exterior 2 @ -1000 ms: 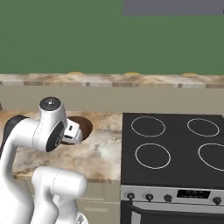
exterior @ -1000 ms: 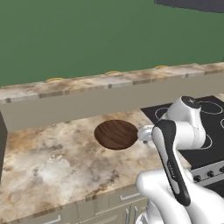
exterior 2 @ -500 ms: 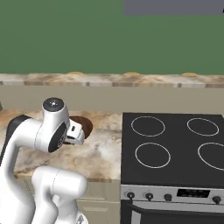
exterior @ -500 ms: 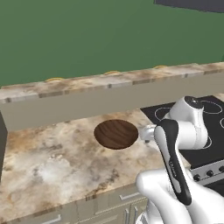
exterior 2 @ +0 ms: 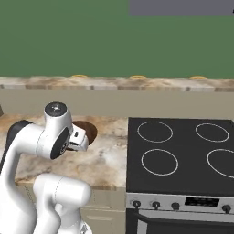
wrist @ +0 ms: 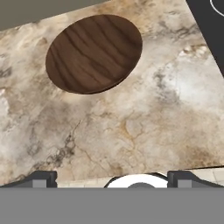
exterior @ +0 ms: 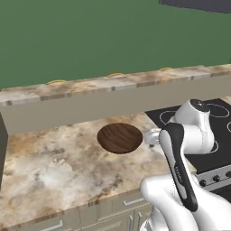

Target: Pick the cup and bowl from the counter and place them on the counter next to the sink.

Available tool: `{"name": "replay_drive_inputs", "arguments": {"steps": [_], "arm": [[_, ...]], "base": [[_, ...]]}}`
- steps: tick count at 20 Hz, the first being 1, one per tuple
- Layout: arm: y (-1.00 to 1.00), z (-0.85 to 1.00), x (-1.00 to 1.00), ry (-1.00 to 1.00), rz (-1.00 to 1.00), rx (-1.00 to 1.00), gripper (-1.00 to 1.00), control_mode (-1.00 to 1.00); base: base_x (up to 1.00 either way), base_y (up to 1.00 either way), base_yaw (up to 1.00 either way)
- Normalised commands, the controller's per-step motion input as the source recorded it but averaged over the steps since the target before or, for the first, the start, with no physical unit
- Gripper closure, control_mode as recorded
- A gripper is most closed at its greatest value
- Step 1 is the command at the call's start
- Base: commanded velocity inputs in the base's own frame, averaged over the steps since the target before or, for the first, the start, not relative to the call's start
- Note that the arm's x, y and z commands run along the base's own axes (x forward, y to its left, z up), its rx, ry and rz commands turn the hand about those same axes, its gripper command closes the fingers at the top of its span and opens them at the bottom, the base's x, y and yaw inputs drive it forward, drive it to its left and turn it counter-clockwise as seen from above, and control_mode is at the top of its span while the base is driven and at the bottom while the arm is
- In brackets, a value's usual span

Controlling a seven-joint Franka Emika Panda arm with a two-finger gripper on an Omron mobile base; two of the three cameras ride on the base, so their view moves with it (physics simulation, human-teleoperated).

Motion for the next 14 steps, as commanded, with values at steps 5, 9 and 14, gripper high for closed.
{"name": "replay_drive_inputs", "arguments": {"steps": [5, 9, 14], "arm": [[0.06, 0.0, 0.04, 0.0, 0.0, 0.0, -1.0, -1.0], [0.08, 0.0, 0.21, 0.0, -0.03, 0.0, -1.0, -1.0], [0.0, -0.11, 0.62, 0.0, -0.03, 0.0, -1.0, -1.0]], "base": [[0.0, 0.0, 0.0], [0.0, 0.0, 0.0], [0.0, 0.0, 0.0]]}}
